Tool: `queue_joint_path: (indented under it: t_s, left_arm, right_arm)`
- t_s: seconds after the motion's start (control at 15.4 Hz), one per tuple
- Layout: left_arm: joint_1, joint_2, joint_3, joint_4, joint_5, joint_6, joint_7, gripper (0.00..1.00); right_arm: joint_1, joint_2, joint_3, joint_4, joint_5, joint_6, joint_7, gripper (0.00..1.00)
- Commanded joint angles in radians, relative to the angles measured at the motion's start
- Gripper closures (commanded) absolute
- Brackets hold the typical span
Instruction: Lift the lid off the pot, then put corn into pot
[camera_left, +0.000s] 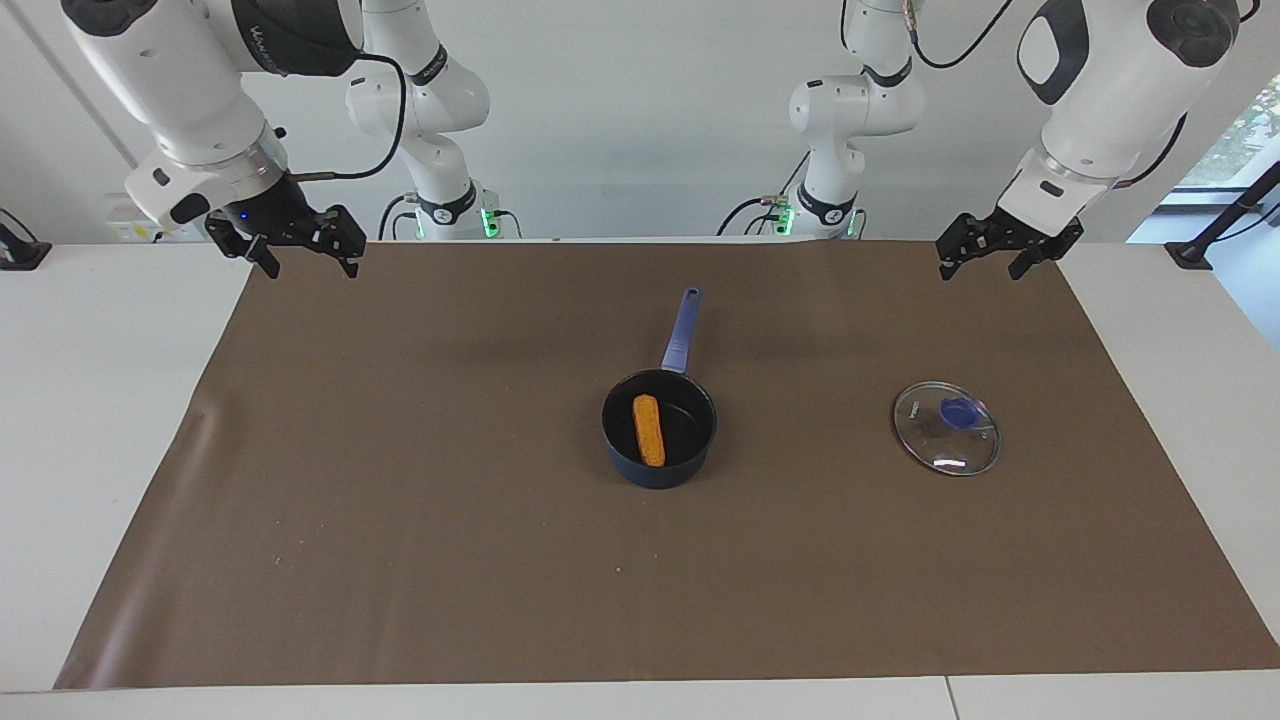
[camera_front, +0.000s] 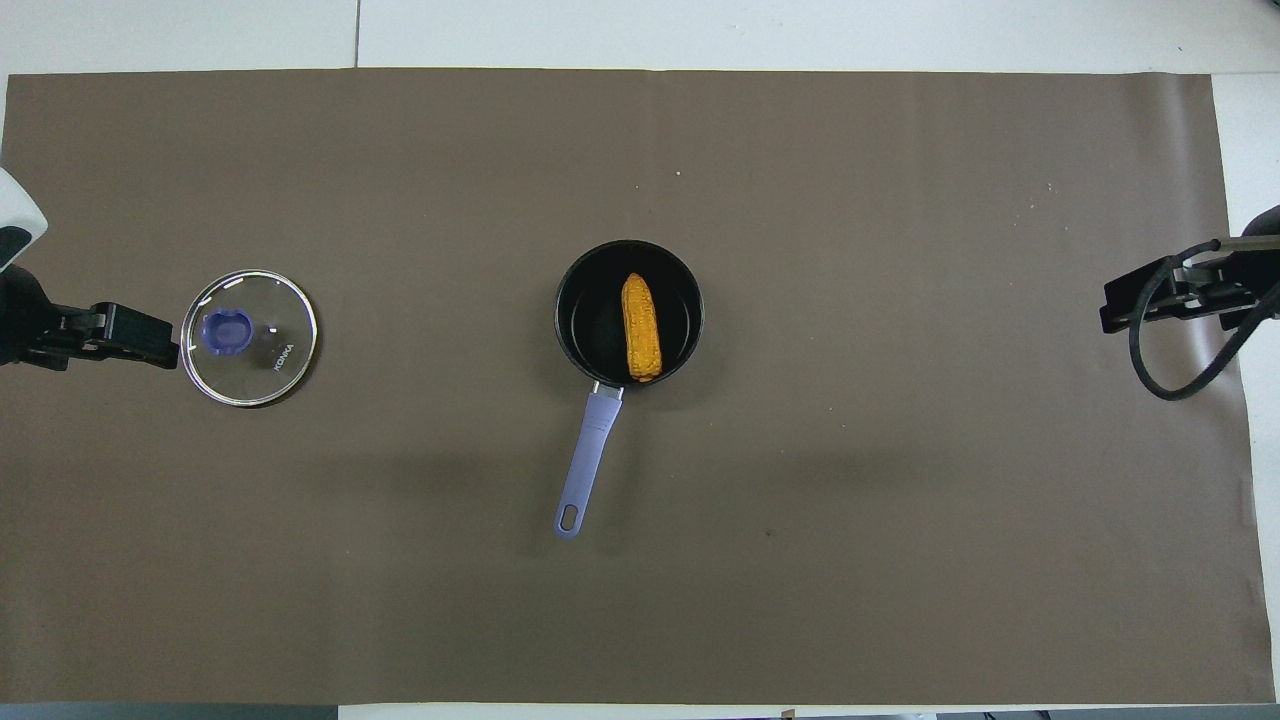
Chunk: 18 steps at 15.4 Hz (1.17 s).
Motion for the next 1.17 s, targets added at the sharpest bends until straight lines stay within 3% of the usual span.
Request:
queue_joint_path:
  t_s: [0.0,0.33,0.46,0.65,1.11]
  left_arm:
    - [-0.038,0.056,0.013,0.147,0.010,-0.122,-0.022,0.00]
    - [-0.037,-0.059,0.013,-0.093,0.011,0.004,-0.034,0.00]
    - [-0.035,-0.059,0.013,-0.098,0.010,0.009,-0.034,0.00]
    - [-0.026,-0.039,0.013,-0.016,-0.015,-0.023,-0.036,0.00]
    - [-0.012,-0.045,0.010,-0.041,-0.023,0.023,-0.041,0.00]
  right_arm:
    - [-0.020,-0.049,0.013,-0.059,-0.009,0.009,-0.037,0.00]
    - [-0.017,-0.042,-0.028,-0.053,-0.003,0.013,-0.030,0.00]
    - [-0.021,-0.045,-0.031,-0.053,-0.005,0.012,-0.034,0.00]
    - [-0.043,-0.045,-0.028,-0.047,0.007,0.013,-0.040,0.00]
    - [-0.087,-0.039,0.024,-0.038,0.006,0.003,-0.040,0.00]
